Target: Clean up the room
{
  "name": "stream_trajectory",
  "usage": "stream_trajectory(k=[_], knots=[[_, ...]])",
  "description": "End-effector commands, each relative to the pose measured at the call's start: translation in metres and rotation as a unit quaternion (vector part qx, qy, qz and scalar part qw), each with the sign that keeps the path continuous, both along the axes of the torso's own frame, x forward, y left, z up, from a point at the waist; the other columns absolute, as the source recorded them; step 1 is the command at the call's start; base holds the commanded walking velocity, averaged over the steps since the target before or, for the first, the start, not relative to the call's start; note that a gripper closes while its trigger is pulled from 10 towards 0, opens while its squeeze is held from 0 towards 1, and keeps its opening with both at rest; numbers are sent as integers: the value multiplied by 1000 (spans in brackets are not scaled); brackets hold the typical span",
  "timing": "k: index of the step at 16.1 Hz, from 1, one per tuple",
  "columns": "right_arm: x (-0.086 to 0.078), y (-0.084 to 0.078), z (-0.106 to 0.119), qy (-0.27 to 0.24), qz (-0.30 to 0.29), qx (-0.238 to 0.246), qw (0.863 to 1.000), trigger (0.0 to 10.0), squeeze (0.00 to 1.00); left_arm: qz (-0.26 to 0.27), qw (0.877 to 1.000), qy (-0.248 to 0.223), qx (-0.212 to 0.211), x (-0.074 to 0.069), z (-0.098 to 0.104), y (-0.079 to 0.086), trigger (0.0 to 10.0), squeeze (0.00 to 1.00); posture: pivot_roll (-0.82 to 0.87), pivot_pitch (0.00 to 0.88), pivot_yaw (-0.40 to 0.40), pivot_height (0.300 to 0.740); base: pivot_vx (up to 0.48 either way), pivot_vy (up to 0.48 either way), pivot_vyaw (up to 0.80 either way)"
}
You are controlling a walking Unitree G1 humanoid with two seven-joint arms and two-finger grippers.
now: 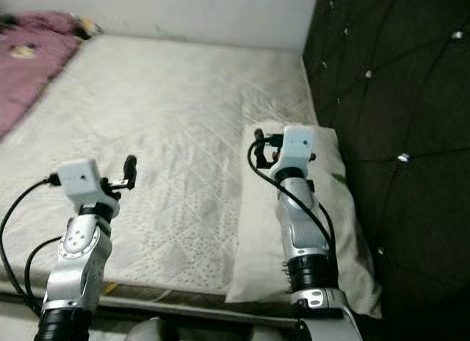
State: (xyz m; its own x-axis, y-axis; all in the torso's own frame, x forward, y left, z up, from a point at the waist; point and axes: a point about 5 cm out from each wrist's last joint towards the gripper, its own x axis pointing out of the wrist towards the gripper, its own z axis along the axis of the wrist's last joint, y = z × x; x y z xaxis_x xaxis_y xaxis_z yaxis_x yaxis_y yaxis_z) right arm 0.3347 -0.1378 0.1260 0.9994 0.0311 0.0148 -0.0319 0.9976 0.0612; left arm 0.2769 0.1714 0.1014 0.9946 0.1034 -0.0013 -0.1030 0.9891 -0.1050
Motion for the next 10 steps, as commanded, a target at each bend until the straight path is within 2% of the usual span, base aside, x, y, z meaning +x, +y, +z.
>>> stream_trajectory(k=[1,10], knots=[[0,-3,0,0,-3,-5,1000,10000,0,-3,1000,0,2,0,2,-1,10000,0,-15,0,-12,740,0,0,0],[0,4,5,-15,29,-9,999,10000,0,-8,1000,-3,-4,2,3,-4,10000,0,-18,0,-17,740,0,0,0]])
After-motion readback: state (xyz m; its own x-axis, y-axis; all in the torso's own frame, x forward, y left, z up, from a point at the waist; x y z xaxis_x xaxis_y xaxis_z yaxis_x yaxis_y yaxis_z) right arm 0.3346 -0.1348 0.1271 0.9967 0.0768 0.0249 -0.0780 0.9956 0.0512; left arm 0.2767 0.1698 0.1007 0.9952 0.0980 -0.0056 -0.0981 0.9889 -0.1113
